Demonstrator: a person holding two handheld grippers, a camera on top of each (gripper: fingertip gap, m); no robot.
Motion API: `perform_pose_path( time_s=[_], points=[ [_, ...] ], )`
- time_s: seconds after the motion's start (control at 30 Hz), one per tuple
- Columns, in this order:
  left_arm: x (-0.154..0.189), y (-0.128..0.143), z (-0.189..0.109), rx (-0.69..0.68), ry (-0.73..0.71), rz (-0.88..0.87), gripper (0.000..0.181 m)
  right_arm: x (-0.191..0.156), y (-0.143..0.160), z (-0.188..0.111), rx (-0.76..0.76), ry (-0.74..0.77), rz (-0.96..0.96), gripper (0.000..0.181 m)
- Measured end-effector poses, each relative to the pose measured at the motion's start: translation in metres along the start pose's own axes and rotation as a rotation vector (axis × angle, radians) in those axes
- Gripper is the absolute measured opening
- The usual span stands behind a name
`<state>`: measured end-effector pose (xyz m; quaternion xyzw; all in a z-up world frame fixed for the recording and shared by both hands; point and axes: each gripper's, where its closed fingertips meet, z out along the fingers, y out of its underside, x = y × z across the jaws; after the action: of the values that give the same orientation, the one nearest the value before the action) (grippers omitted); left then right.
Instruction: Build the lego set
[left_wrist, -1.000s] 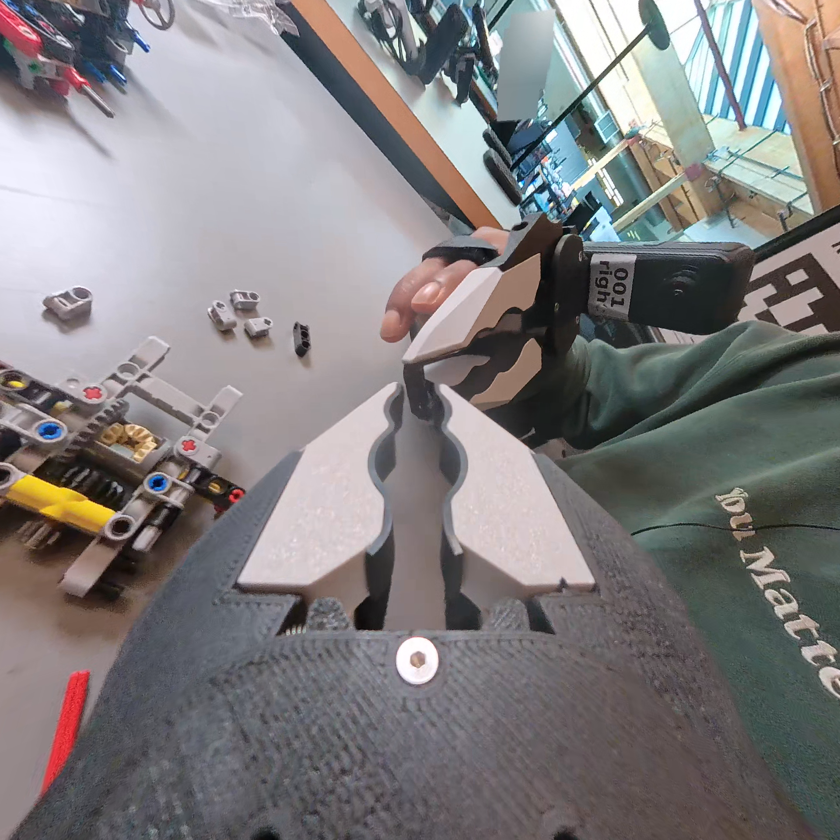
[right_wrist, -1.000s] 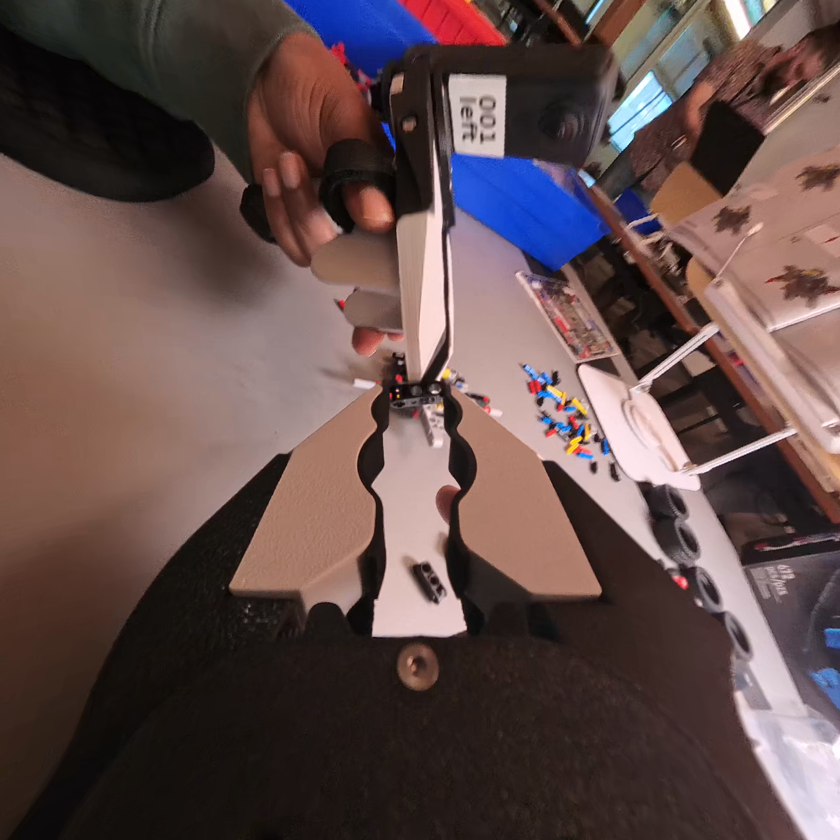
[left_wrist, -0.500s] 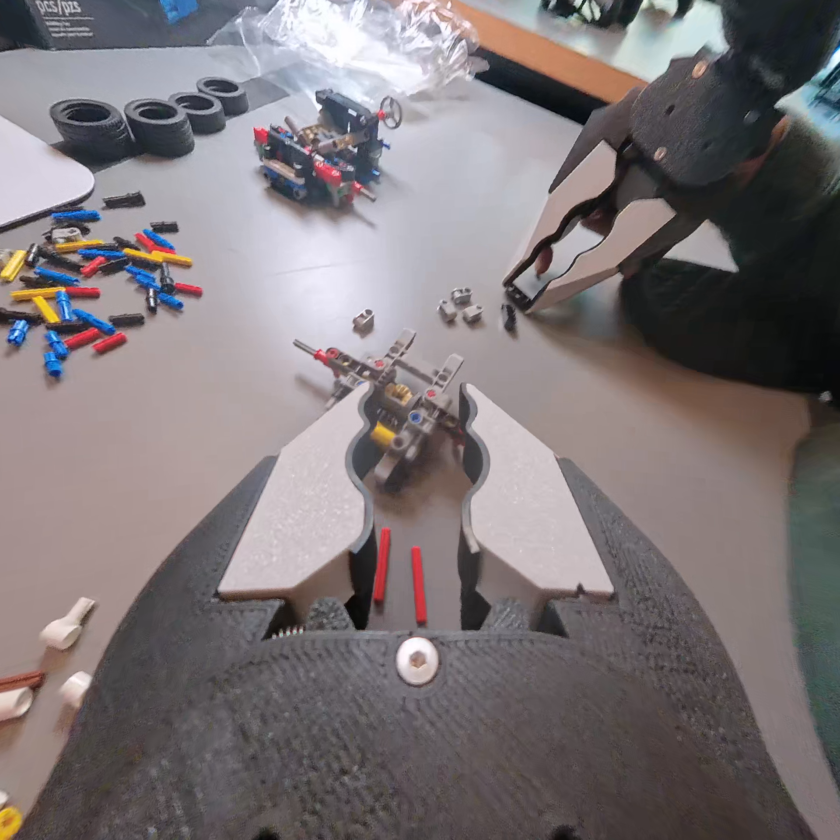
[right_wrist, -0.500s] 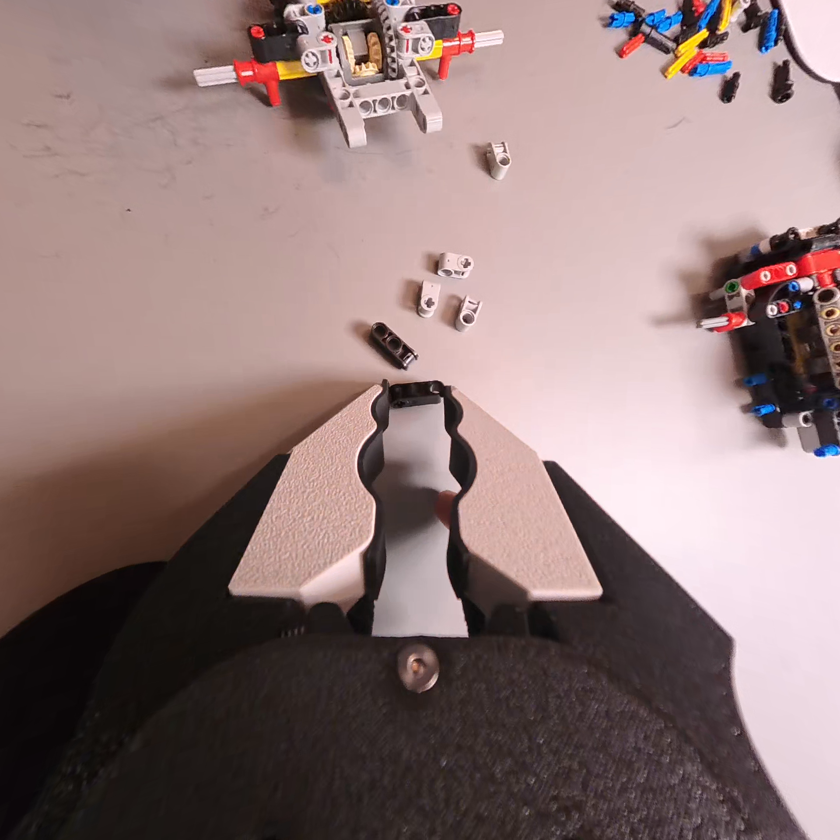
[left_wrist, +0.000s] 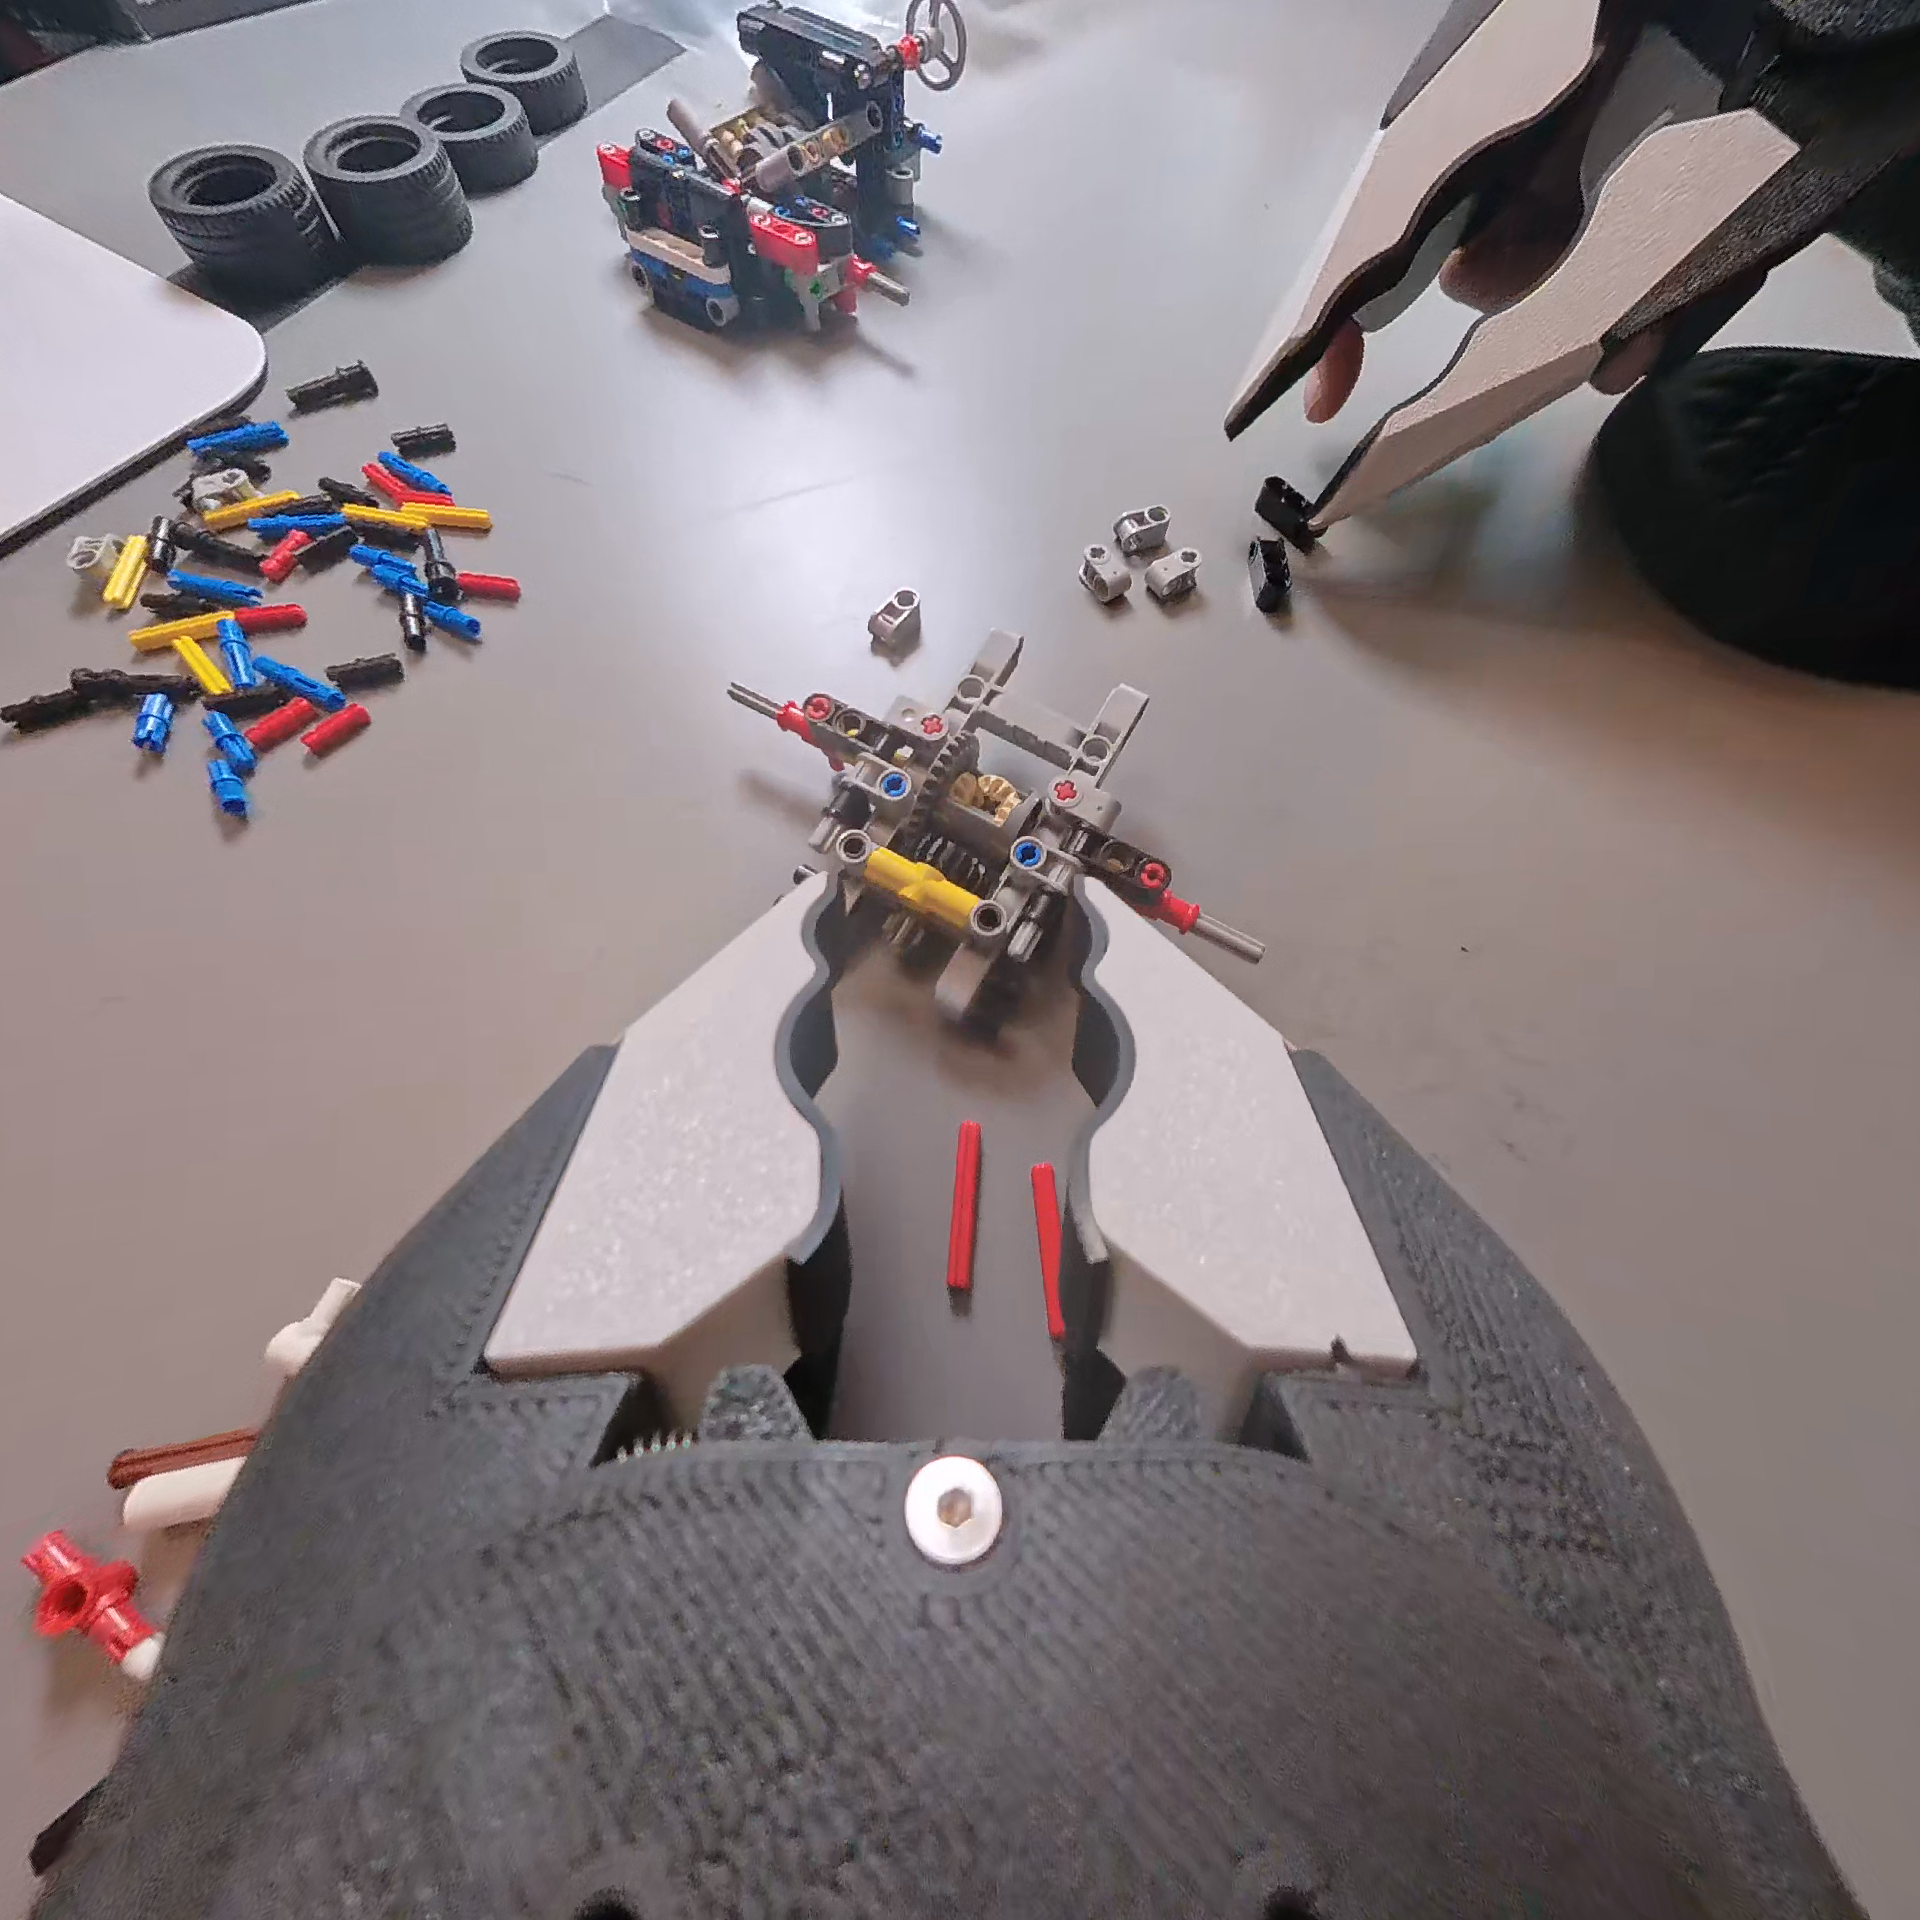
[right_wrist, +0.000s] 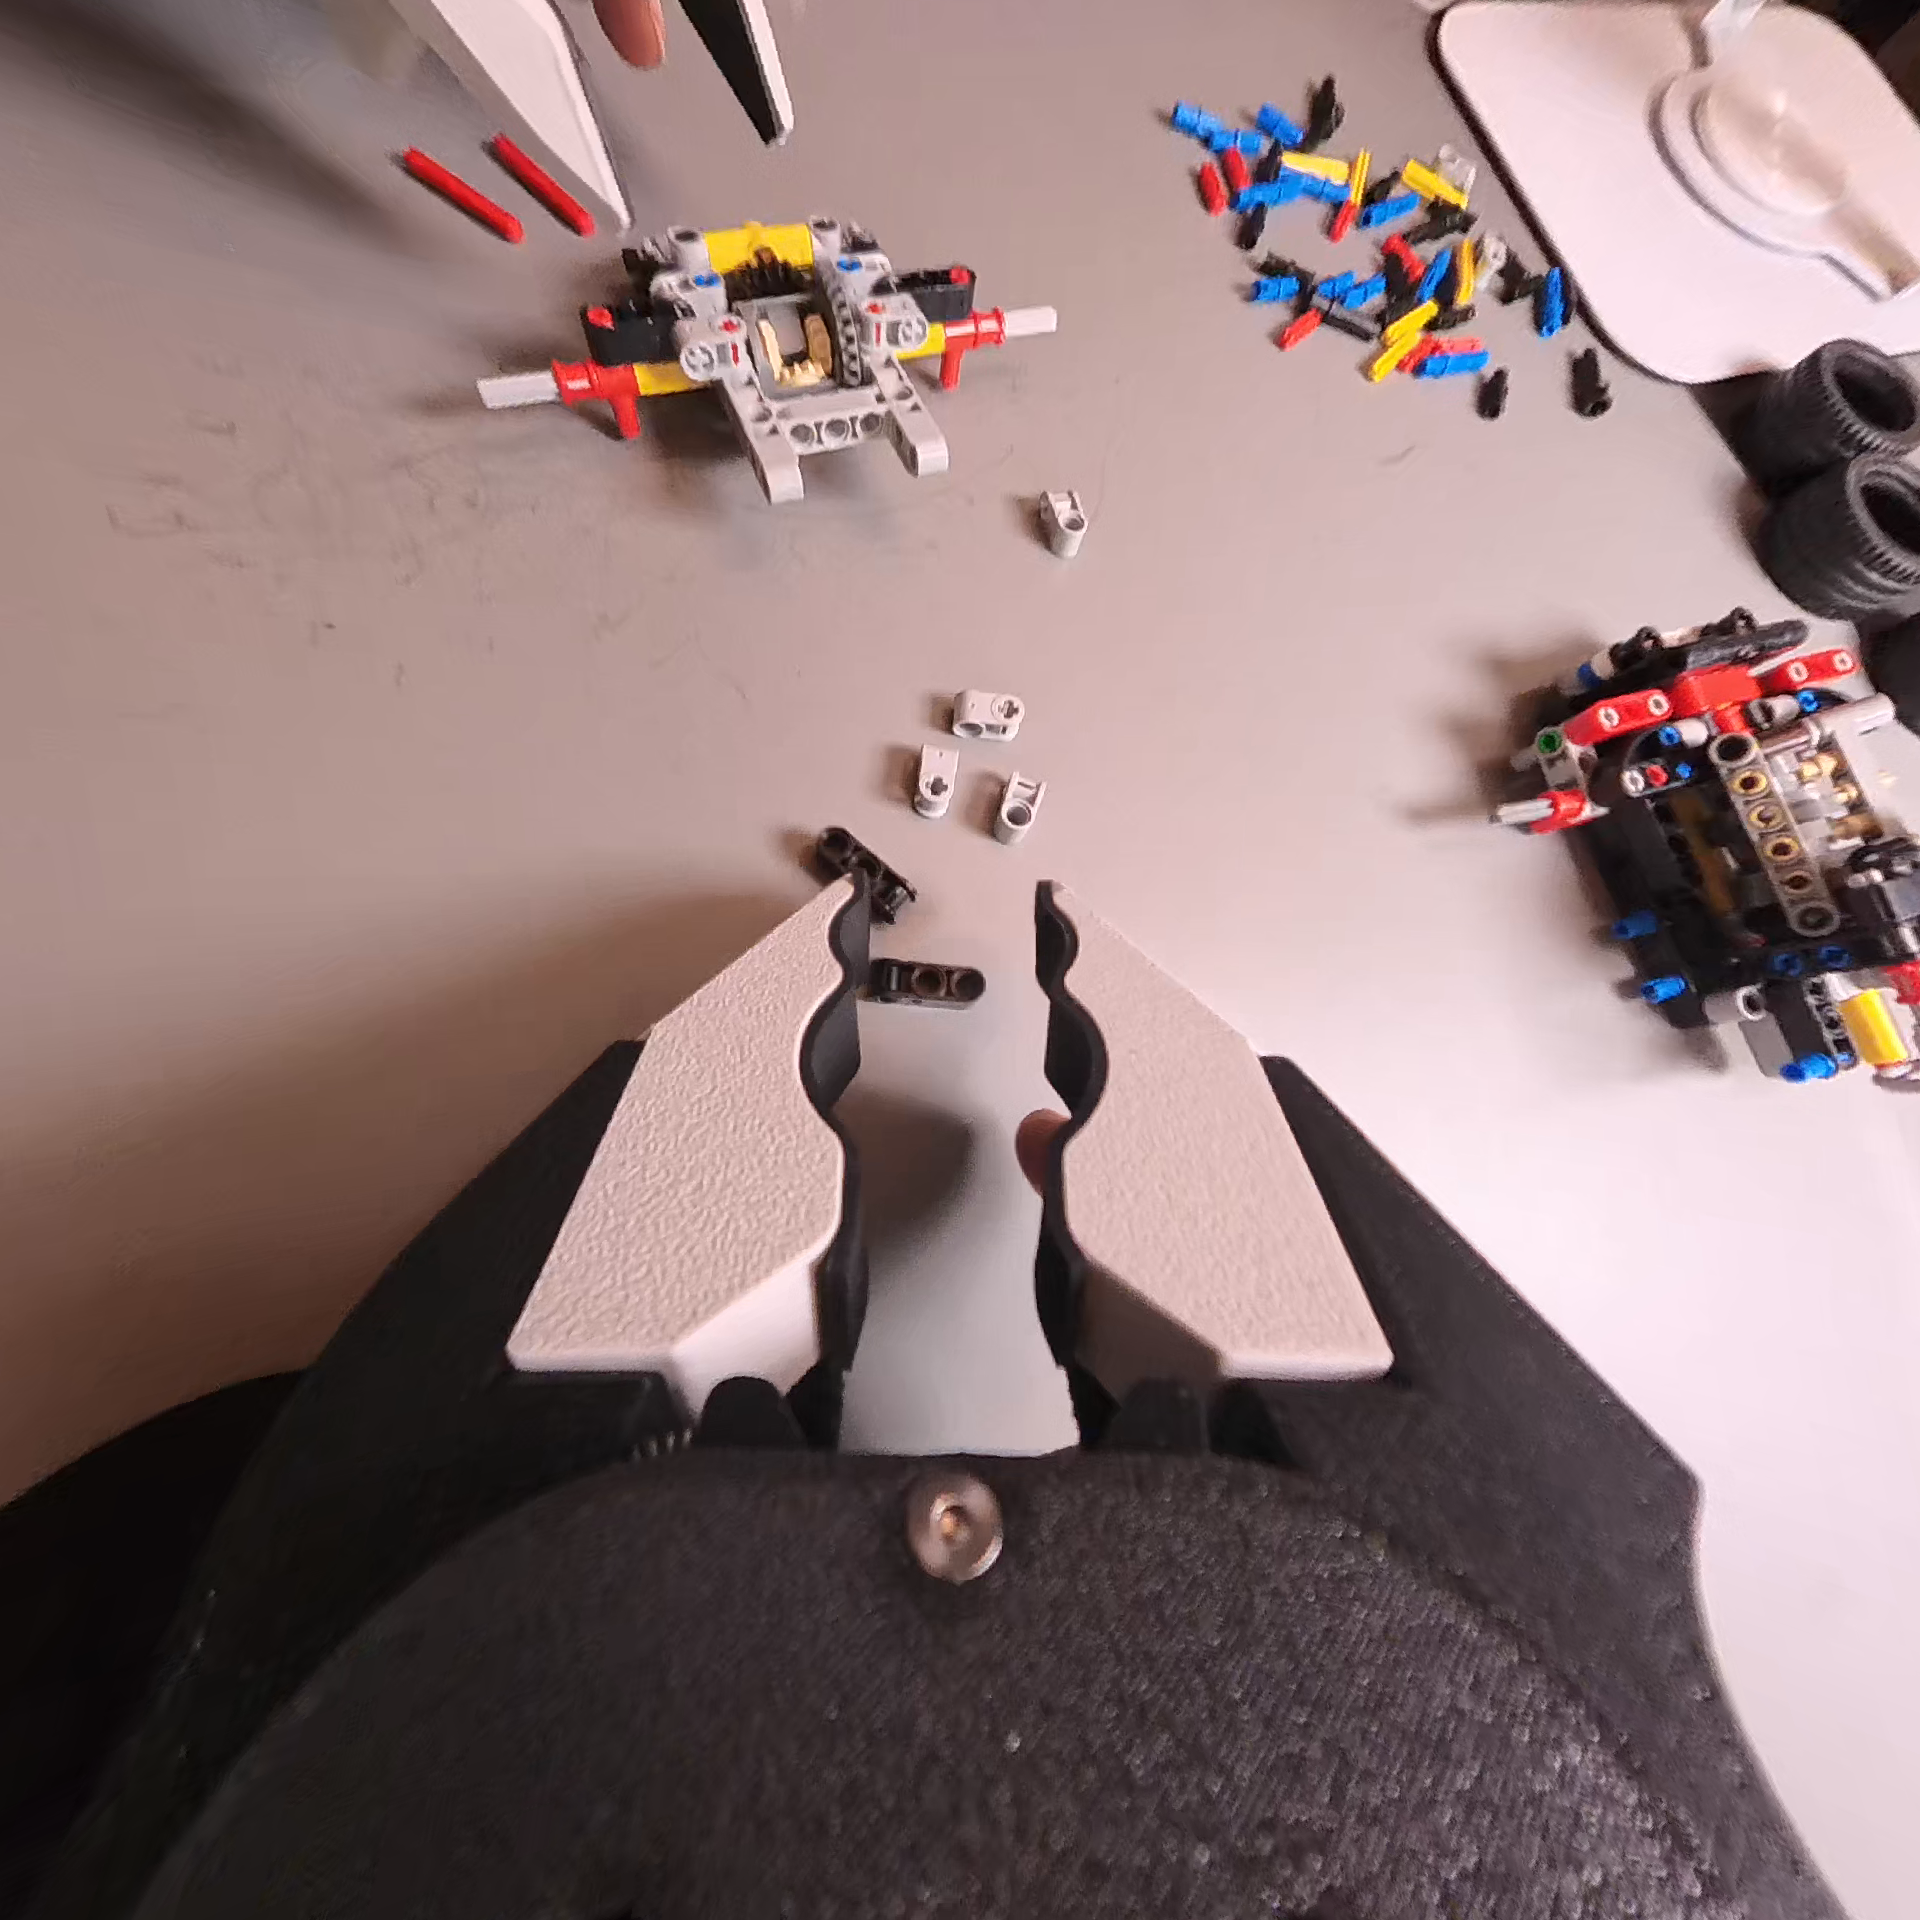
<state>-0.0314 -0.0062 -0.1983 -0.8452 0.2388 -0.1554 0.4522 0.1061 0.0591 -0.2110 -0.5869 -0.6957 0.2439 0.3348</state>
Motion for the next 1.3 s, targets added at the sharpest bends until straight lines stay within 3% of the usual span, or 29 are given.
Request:
perform_pose_path(
  time_s=[0.03, 0.3, 0.5, 0.7, 0.97, 1.3],
  points=[
    [0.000, -0.002, -0.002, 0.003, 0.001, -0.002, 0.040, -0.003, -0.001, 0.000, 0.006, -0.015, -0.003, 0.032],
    [0.011, -0.041, -0.037, 0.096, -0.008, -0.030, 0.038, -0.018, 0.001, 0.009, -0.075, -0.086, -0.087, 0.036],
    [0.026, -0.023, -0.040, 0.065, -0.036, -0.036, 0.037, -0.024, 0.003, 0.015, -0.176, -0.168, -0.130, 0.028],
    [0.012, -0.012, -0.028, 0.179, -0.047, -0.156, 0.034, -0.031, -0.001, 0.021, -0.233, -0.197, -0.142, 0.008],
    [0.004, -0.014, -0.028, 0.237, -0.128, -0.047, 0.034, -0.048, -0.009, 0.025, -0.205, -0.178, -0.164, 0.007],
    [-0.003, -0.010, -0.026, 0.225, -0.147, -0.037, 0.034, -0.056, -0.020, 0.029, -0.103, -0.179, -0.126, 0.009]
  ],
)
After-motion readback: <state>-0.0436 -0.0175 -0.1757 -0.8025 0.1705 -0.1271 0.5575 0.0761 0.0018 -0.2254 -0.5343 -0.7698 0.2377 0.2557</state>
